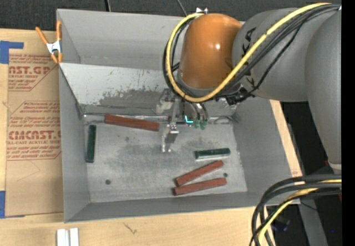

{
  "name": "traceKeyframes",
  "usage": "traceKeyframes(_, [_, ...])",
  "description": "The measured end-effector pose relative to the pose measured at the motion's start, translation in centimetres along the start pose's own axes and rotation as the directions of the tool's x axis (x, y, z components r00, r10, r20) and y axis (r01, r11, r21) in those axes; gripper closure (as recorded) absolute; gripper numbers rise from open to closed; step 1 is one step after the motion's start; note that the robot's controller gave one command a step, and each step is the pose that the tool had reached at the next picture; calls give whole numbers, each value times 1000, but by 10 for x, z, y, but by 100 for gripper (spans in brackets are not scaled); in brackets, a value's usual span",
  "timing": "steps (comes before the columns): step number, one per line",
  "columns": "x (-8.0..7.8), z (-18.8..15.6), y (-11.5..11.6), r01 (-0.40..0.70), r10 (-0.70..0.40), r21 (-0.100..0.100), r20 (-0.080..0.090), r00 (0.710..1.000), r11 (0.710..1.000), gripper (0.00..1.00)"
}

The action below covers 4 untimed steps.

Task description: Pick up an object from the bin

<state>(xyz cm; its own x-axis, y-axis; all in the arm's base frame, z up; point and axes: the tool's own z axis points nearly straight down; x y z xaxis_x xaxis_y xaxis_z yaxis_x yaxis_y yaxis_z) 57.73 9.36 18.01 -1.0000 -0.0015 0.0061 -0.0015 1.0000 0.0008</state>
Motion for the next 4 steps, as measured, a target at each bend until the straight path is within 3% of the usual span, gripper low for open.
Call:
traceKeyframes(1, [-2,-5,-1,-1,1,-1,8,1000,1000,0])
traceKeyframes(2, [-7,54,23,-141,141,-2,10,990,990,0])
traceKeyframes(3, [-8,74,30,-165,165,0,4,986,986,0])
traceKeyframes(4, [-8,64,15,-323,323,-2,7,946,946,0])
